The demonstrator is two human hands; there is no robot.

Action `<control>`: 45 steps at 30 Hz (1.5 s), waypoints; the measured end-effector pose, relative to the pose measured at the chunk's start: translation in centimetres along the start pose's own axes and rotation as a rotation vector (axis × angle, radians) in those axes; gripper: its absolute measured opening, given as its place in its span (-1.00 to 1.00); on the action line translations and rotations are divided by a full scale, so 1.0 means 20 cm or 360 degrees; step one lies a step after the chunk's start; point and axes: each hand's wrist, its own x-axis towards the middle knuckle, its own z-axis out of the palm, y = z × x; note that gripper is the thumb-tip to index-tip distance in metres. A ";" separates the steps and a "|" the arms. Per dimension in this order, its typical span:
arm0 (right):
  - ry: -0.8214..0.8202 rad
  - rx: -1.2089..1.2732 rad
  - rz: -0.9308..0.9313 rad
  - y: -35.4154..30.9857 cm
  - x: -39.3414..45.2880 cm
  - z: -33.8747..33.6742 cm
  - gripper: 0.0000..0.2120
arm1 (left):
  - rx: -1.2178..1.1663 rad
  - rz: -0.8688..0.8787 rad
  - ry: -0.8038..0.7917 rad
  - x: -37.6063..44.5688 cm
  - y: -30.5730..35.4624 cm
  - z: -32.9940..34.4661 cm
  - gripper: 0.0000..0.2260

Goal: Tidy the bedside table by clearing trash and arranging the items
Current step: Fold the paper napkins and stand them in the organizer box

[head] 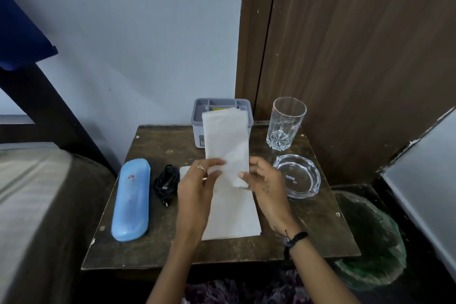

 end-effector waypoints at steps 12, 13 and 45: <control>-0.0023 -0.0423 -0.0187 -0.35 0.78 -0.01 -0.82 | 0.0249 0.0284 -0.0299 0.84 0.08 -0.01 -0.65; 0.0022 -0.0447 -0.0216 -0.35 0.82 0.00 -0.79 | 0.0207 0.0317 -0.0265 0.88 0.07 0.00 -0.68; -0.0247 -0.1127 -0.0220 -0.29 1.08 0.00 -0.74 | 0.0615 0.0209 -0.0695 1.11 -0.08 0.04 -0.61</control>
